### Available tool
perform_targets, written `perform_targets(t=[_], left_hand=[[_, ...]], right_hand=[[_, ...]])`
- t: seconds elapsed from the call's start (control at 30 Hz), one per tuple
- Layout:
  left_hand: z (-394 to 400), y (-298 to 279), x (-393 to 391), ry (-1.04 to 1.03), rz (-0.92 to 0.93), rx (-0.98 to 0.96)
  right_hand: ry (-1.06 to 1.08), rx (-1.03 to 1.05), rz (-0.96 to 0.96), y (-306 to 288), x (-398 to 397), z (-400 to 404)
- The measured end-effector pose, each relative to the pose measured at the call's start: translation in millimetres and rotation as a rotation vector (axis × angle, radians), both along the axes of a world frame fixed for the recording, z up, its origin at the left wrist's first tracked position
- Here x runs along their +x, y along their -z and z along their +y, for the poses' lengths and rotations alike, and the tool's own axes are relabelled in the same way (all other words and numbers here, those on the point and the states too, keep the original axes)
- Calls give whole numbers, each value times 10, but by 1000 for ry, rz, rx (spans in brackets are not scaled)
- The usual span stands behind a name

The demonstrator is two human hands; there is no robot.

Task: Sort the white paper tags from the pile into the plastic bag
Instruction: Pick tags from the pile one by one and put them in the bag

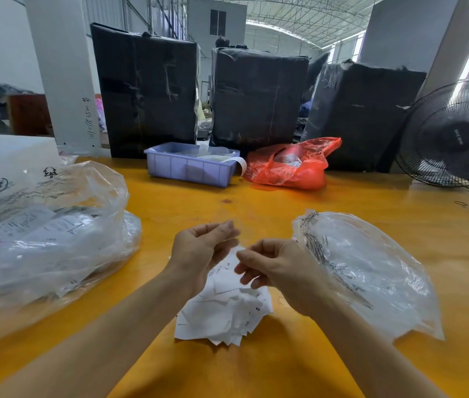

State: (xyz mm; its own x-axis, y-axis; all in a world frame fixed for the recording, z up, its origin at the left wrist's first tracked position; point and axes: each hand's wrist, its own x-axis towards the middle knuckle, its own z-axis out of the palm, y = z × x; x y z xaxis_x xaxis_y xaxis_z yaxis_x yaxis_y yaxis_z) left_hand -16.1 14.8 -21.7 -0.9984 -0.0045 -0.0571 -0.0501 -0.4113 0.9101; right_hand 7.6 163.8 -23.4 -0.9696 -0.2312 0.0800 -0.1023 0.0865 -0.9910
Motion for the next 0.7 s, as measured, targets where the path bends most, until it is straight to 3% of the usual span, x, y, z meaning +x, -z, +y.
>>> perform_targets(t=[0.1, 0.23, 0.43, 0.7], left_hand=[[5, -28, -5, -32, 7, 141], [-97, -52, -64, -120, 62, 6], [-217, 12, -138, -174, 51, -239], [-215, 49, -117, -169, 132, -394]], right_hand=[[42, 90, 86, -3, 13, -40], [291, 536, 427, 33, -52, 85], [24, 882, 436, 174, -95, -11], [154, 758, 393, 172, -126, 68]])
